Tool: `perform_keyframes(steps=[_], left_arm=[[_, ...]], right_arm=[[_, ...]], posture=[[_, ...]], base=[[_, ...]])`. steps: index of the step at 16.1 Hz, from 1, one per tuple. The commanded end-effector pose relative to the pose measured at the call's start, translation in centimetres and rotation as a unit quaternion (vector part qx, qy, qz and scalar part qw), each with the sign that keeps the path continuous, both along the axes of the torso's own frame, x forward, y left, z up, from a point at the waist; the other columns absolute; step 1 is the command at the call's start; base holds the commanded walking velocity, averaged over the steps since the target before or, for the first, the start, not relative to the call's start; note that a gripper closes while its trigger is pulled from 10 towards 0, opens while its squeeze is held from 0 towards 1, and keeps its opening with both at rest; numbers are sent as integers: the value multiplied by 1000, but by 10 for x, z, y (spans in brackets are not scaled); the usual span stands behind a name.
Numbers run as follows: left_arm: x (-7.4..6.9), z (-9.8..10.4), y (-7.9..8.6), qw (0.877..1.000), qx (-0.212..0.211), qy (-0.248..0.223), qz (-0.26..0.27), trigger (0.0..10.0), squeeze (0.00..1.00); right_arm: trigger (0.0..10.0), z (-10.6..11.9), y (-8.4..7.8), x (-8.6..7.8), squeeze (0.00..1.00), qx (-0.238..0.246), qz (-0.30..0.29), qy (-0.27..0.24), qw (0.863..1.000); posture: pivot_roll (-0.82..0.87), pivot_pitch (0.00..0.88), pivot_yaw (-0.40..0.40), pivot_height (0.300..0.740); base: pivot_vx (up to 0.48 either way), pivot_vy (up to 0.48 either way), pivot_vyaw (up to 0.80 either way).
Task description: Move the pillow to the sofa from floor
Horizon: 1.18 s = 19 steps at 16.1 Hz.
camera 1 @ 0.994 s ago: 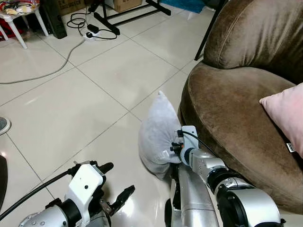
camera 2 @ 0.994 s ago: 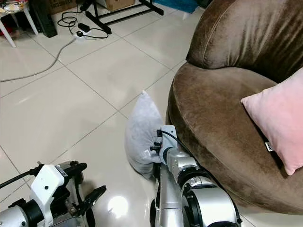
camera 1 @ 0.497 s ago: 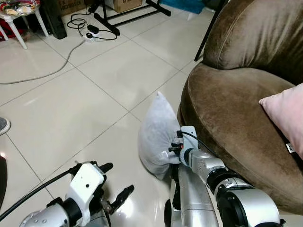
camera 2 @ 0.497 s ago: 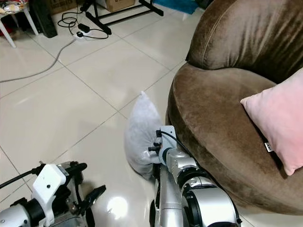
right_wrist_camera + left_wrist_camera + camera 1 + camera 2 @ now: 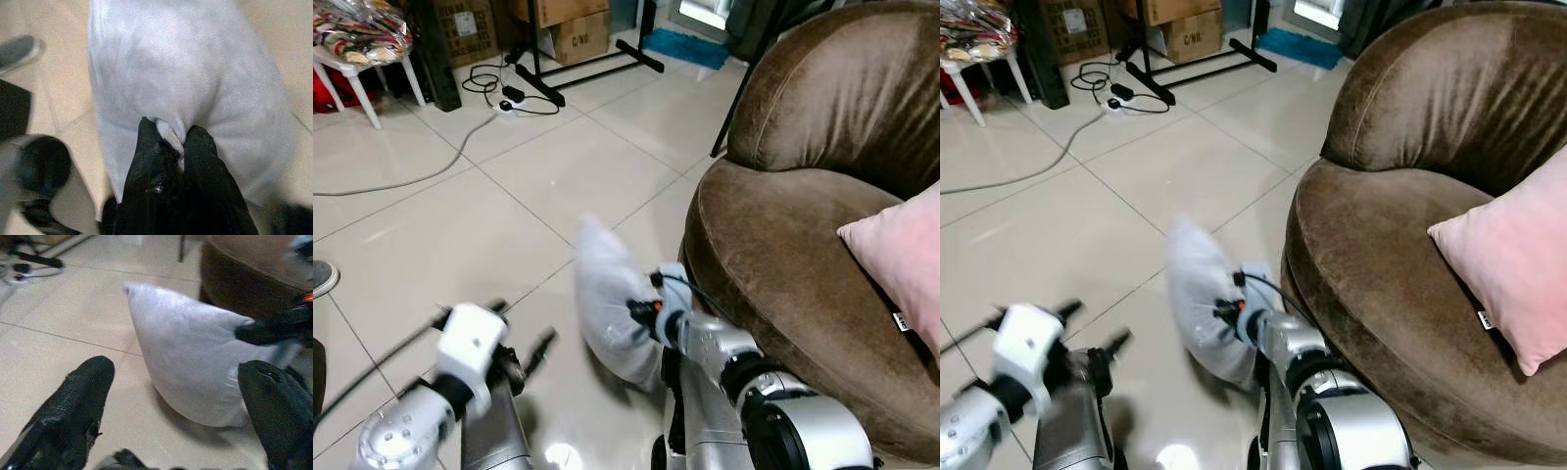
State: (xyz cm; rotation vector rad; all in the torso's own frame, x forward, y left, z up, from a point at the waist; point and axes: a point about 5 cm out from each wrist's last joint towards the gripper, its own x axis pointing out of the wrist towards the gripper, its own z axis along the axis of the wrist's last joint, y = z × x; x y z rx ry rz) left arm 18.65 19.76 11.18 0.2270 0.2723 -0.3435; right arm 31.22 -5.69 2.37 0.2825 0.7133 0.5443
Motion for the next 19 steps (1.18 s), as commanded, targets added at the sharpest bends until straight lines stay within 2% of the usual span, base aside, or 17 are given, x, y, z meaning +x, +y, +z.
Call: perform_keyframes(steps=[1,5,6,7,8,9,10,11,15,17,19], left_arm=[[5,2,3,1000,6,-16,24,10000,561],[22,10,7,996,15,-57,67,10000,533],[27,15,8,993,25,-72,85,10000,525],[29,19,5,992,37,-82,88,10000,522],[30,20,5,992,41,-85,89,10000,522],[32,26,2,989,35,-103,103,10000,467],[35,34,3,984,20,-126,128,10000,365],[38,37,4,980,16,-139,144,10000,322],[47,36,-1,981,35,-137,132,10000,263],[50,41,3,979,46,-143,135,10000,196],[50,38,8,977,67,-143,145,10000,196]], right_arm=[[0,21,-3,16,0,28,-4,-38,999],[0,57,-21,38,0,85,-76,-108,988],[0,81,-35,41,0,108,-115,-166,973],[7333,93,-47,40,0,78,-163,-190,965],[7333,95,-49,40,0,69,-174,-186,965],[10000,116,-52,28,0,81,-158,-259,949],[10000,129,-54,15,0,70,-152,-298,940],[10000,134,-52,8,0,61,-150,-311,937],[10000,141,-50,3,0,64,-186,-305,932],[10000,149,-51,1,0,70,-210,-303,927],[10000,157,-50,-3,0,76,-220,-305,924]], posture=[[26,0,-90,481],[34,0,-74,481],[38,0,-81,481],[46,0,-90,481],[48,0,-91,481],[47,0,-94,481],[39,0,-95,481],[35,0,-83,491],[29,0,-47,531],[30,0,-36,551],[23,0,-43,571]], base=[[0,0,0],[0,0,0],[0,0,0],[0,0,0],[0,0,0],[0,0,0],[0,0,0],[0,0,0],[0,0,0],[0,0,0],[0,0,0]])
